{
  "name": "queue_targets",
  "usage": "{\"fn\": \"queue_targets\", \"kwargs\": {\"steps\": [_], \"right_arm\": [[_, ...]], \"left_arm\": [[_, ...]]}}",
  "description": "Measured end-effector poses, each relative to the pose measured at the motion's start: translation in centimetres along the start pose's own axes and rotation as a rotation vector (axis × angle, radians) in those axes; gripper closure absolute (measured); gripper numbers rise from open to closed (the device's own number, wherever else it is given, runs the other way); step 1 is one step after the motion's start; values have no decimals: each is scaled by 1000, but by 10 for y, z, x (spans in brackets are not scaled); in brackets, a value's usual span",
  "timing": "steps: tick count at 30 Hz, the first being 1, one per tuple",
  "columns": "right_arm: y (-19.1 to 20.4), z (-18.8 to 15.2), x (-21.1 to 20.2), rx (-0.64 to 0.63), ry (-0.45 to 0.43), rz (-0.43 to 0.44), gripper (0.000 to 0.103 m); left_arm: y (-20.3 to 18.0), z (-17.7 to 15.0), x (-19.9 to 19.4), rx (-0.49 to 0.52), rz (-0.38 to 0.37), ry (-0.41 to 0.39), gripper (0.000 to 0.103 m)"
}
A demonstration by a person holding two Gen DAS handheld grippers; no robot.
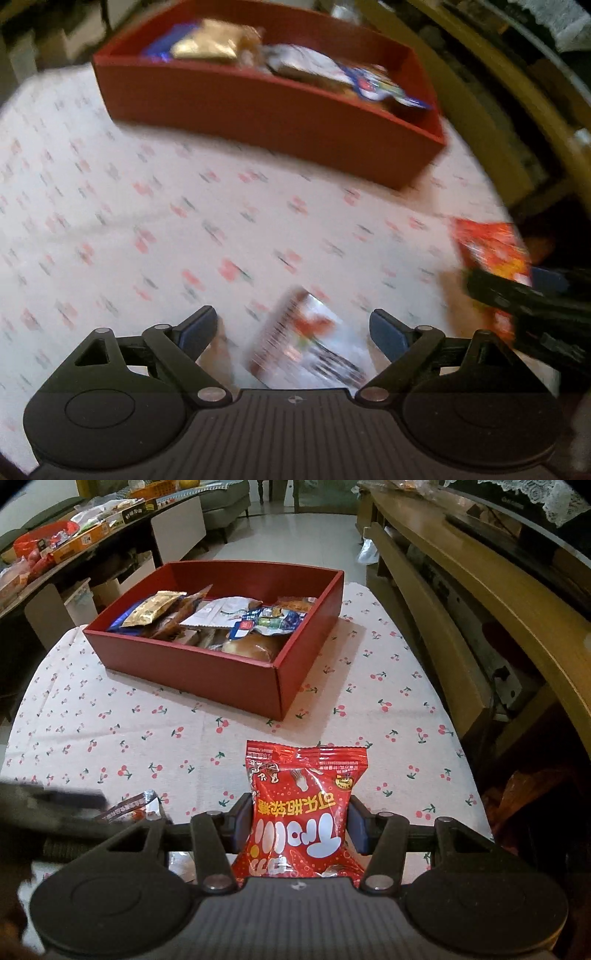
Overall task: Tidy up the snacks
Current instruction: 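Grasp the red snack bag with right tool while left tool reaches for the white pouch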
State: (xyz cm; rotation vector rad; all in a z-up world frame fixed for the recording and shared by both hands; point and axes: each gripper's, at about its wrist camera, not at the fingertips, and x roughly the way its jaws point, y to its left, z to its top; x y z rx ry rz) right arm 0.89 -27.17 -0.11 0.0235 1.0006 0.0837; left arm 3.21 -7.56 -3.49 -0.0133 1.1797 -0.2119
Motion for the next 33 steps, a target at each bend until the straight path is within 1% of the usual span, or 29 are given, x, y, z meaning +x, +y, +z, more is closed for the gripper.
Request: {"fn": "queue_targets", "kwargs": {"steps": [1, 2, 3, 5, 6, 7, 9, 10, 12, 15, 17, 18, 21, 22, 24, 26, 27, 29, 33], "right_arm": [[1, 0, 1, -1, 2, 0, 35], [1, 0, 1, -2, 2, 0, 35], [1, 0, 1, -2, 2, 1, 35], [1, 0, 1, 0, 3, 5, 35], [1, 0, 1, 1, 3, 5, 35], [0, 0, 1, 2, 3, 6, 35], [1, 0, 0, 0, 1, 10, 35], [2, 0, -1, -1, 0, 11, 35], [2, -1, -1, -4, 2, 10, 35], [1, 0, -2, -1, 3, 11, 35], [0, 0, -1, 0, 3, 14, 35], [0, 0, -1, -2, 3, 13, 35], [1, 0, -2, -6, 1, 19, 35], [1, 0, -3, -9, -1, 22, 35], [2, 0, -3, -12, 1, 24, 35], [1, -1, -2, -11, 4, 21, 35], [1, -1, -2, -9, 5, 19, 35], [1, 0, -2, -7, 2, 19, 35], [4, 0, -5, -14, -7, 26, 35]], "left_arm": [[1, 4, 3, 26, 52, -12, 10], [2, 7, 4, 38, 87, -16, 10], [6, 9, 4, 33, 98, -14, 12], [12, 6, -6, -2, 41, -25, 11], [11, 3, -11, 1, 13, -29, 10], [6, -1, -15, 29, -14, -27, 9], [-8, -6, -20, 146, -53, -11, 8], [-14, -6, -19, 200, -54, -2, 7], [-25, -8, -17, 249, -53, 5, 7], [-32, -8, -14, 253, -80, 18, 6], [-35, -12, -12, 265, -92, 40, 5], [-36, -14, -9, 261, -89, 50, 4], [-36, -18, 0, 202, -88, 77, 2], [-37, -18, 6, 204, -81, 84, 2], [-44, -21, 12, 252, -41, 82, 1], [-51, -25, 13, 314, -10, 73, 2], [-51, -27, 13, 320, -5, 66, 5], [-48, -30, 9, 326, 0, 49, 11], [-34, -29, 1, 301, -23, 57, 19]]}}
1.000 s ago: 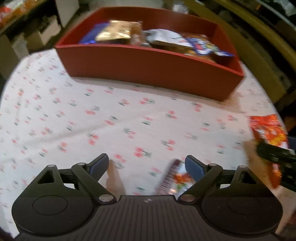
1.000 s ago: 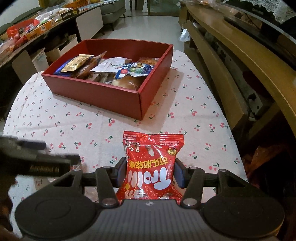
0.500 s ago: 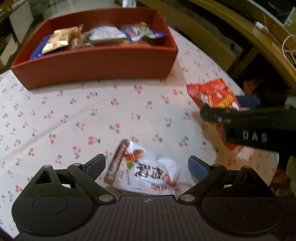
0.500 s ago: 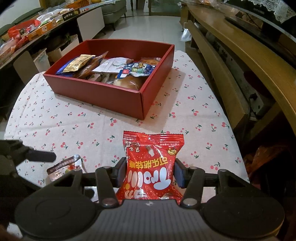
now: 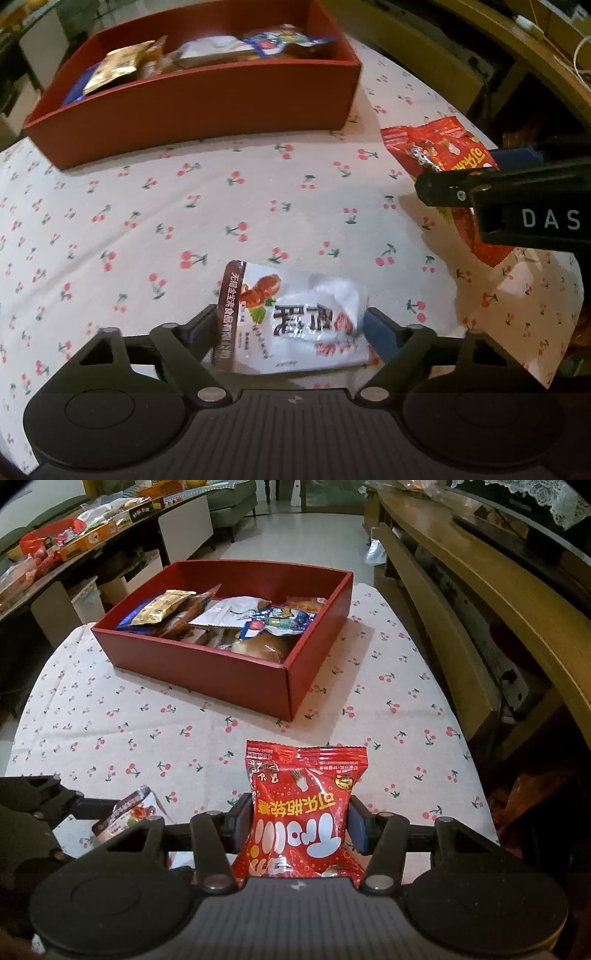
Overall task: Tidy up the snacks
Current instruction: 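Grasp the red snack bag with right tool while left tool reaches for the white pouch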
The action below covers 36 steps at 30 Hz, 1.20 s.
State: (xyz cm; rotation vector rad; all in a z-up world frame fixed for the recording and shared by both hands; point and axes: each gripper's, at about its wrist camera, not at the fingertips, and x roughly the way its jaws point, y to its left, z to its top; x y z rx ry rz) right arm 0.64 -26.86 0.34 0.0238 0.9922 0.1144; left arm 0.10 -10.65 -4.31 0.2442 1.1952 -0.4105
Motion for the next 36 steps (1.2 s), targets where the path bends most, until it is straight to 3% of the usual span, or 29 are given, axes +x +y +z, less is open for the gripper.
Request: {"fn": "queue_targets", "kwargs": {"steps": [7, 10, 13, 16, 22, 24, 30, 36], "right_arm": [[3, -1, 1, -11, 6, 2, 35], [4, -1, 3, -13, 11, 2, 35], [4, -1, 4, -15, 14, 5, 35], [3, -1, 3, -16, 13, 10, 35], [4, -2, 0, -18, 5, 20, 35], [5, -1, -1, -20, 1, 20, 35], [3, 0, -6, 5, -20, 11, 35], [-5, 0, -9, 23, -30, 10, 35]], "left_arm": [[19, -7, -20, -48, -54, -2, 36], [13, -3, -17, -26, -58, 7, 30], [0, -5, -10, 82, -56, 41, 17], [-8, -11, -11, 184, 5, 49, 17], [-10, -29, -22, 226, -84, 79, 17], [-11, -31, -23, 185, -122, 74, 17], [0, -5, -10, -162, -119, -8, 15], [-25, 11, 15, -187, 22, -43, 6]]}}
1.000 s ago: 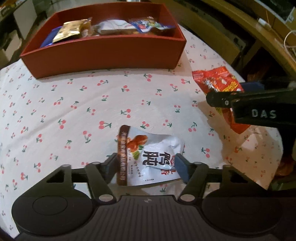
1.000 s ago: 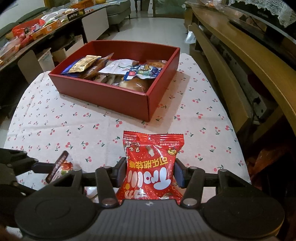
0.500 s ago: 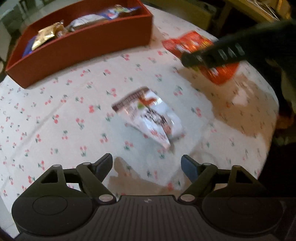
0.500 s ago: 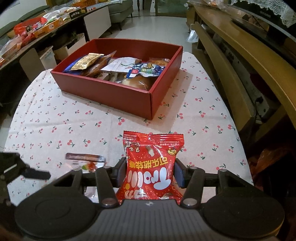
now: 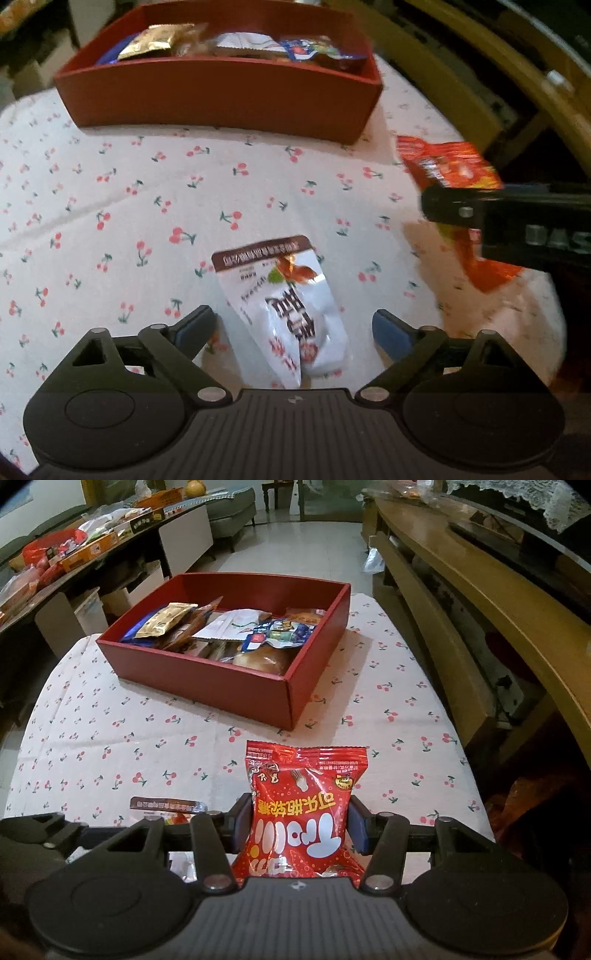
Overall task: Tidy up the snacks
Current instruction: 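Grasp the red snack bag with right tool while left tool reaches for the white pouch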
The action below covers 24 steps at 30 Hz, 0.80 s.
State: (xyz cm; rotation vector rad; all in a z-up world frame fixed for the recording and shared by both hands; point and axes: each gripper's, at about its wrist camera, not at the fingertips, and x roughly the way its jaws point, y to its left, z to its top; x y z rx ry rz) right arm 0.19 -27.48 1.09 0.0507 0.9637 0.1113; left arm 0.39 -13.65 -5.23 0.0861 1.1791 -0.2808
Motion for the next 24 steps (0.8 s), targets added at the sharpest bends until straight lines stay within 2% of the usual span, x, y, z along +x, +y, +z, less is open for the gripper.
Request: {"fn": "queue_targets", "kwargs": {"steps": [3, 10, 14, 17, 21, 24], "right_arm": [[-2, 1, -3, 3, -10, 7, 35], [1, 1, -7, -4, -19, 17, 35], [8, -1, -1, -26, 3, 13, 35], [13, -1, 5, -47, 22, 12, 35], [15, -3, 9, -53, 34, 12, 35], [12, -3, 10, -46, 41, 9, 35]], "left_arm": [[-9, -4, 6, 103, 68, -11, 7], [14, -8, -5, 208, 69, 34, 16], [39, -11, -12, 173, 75, 40, 17], [47, -11, -11, 139, 48, 32, 15], [33, -10, -9, 250, 37, 29, 11], [21, -1, -8, 392, 63, 21, 9]]}}
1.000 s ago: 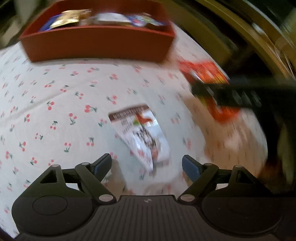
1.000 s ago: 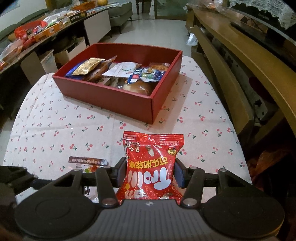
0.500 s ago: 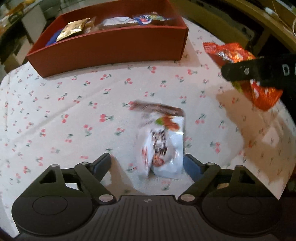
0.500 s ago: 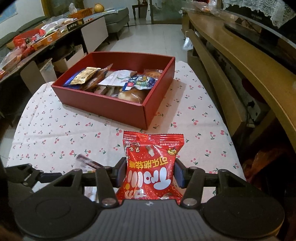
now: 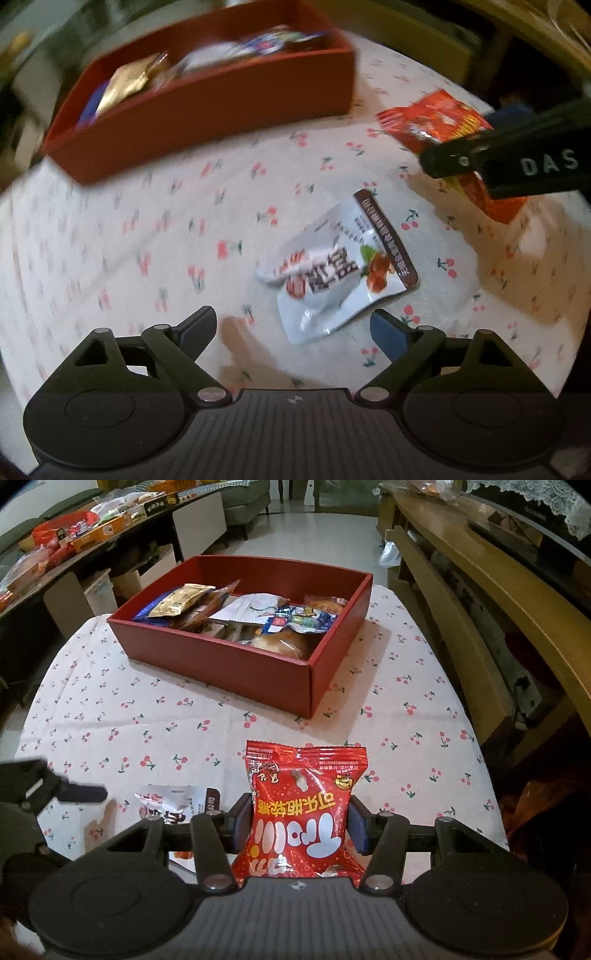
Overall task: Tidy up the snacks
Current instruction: 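Grasp the red snack bag with right tool while left tool reaches for the white pouch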
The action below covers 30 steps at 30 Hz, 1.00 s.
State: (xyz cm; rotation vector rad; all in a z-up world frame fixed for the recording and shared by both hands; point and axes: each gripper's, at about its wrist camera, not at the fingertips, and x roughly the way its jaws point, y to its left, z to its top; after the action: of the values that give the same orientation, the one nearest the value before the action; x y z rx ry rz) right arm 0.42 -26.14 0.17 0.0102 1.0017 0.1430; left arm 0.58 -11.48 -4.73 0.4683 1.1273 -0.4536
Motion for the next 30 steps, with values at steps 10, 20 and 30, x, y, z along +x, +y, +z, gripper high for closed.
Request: {"fn": "queue_targets", "kwargs": {"steps": [10, 20, 30], "right_arm": [[3, 2, 10, -4, 30, 4, 35], [8, -1, 22, -19, 79, 6, 35], [7, -4, 28, -27, 107, -6, 35]], "left_arm": [[-7, 27, 7, 344, -74, -41, 3], [-5, 22, 19, 386, -195, 5, 2], [8, 18, 9, 250, -200, -8, 26]]}}
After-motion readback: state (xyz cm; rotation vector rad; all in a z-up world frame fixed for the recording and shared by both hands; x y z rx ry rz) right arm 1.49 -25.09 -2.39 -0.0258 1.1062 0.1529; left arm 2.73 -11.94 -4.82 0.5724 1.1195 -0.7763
